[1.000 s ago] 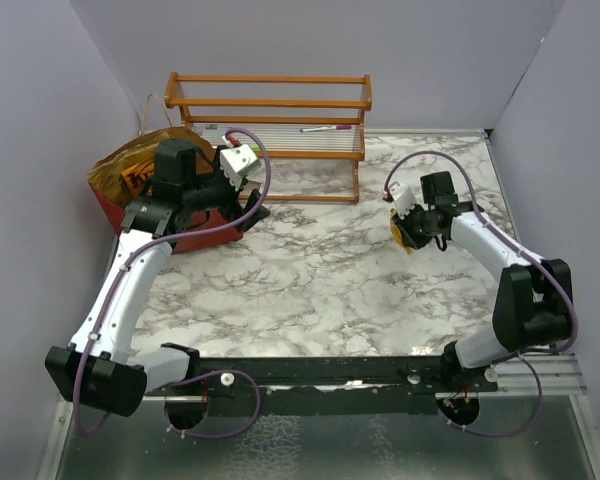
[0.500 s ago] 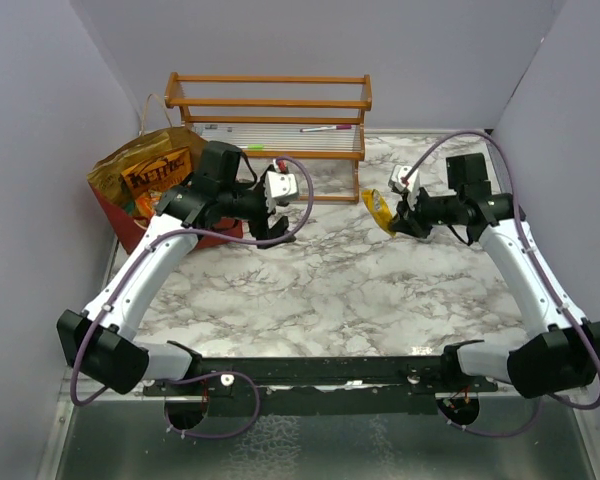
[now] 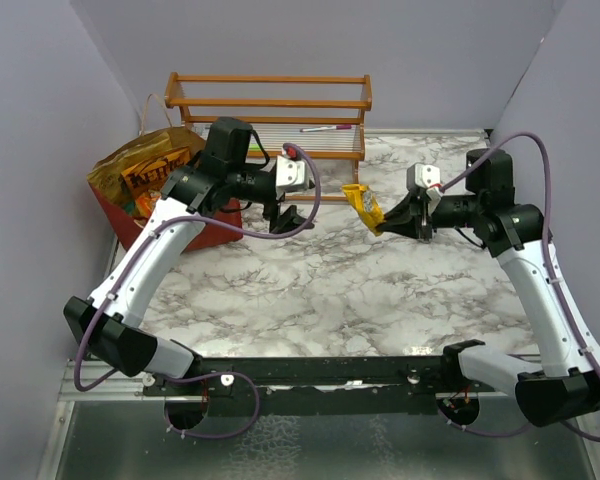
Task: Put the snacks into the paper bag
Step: Pick up the snack from the center of the board.
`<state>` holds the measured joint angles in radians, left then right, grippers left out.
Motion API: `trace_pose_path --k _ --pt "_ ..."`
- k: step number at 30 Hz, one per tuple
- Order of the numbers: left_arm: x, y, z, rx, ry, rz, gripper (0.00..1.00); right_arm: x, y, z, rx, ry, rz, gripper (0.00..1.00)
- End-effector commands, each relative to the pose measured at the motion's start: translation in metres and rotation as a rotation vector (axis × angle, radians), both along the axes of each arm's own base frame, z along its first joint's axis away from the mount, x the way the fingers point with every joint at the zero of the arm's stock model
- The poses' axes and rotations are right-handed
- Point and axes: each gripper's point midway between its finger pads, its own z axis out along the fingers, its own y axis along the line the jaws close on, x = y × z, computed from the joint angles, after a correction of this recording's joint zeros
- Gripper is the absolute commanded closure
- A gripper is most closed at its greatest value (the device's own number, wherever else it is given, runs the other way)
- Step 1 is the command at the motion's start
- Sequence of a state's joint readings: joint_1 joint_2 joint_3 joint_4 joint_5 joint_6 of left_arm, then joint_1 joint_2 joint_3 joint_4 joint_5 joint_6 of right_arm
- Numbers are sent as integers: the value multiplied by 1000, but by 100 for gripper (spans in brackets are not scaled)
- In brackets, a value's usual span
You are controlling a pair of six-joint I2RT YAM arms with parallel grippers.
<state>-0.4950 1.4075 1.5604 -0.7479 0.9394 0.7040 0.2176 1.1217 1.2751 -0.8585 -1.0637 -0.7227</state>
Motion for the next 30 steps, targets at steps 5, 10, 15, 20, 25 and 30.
trace_pose_path --k 5,10,15,20,25,30 --pt "-18 -26 49 -188 78 -149 19 -26 22 46 131 -93 165 99" --pt "-31 -39 59 -238 180 -207 26 -30 33 46 159 -85 207 99" --pt "-35 -42 62 -253 215 -202 25 -34 46 42 158 -66 249 99" --pt "-43 -42 60 -255 233 -219 35 -35 56 33 149 -54 264 99" --pt "-47 -38 55 -248 222 -210 60 -27 59 23 136 -49 236 99" --pt "-52 -34 50 -237 208 -211 64 -20 59 13 128 -41 197 99"
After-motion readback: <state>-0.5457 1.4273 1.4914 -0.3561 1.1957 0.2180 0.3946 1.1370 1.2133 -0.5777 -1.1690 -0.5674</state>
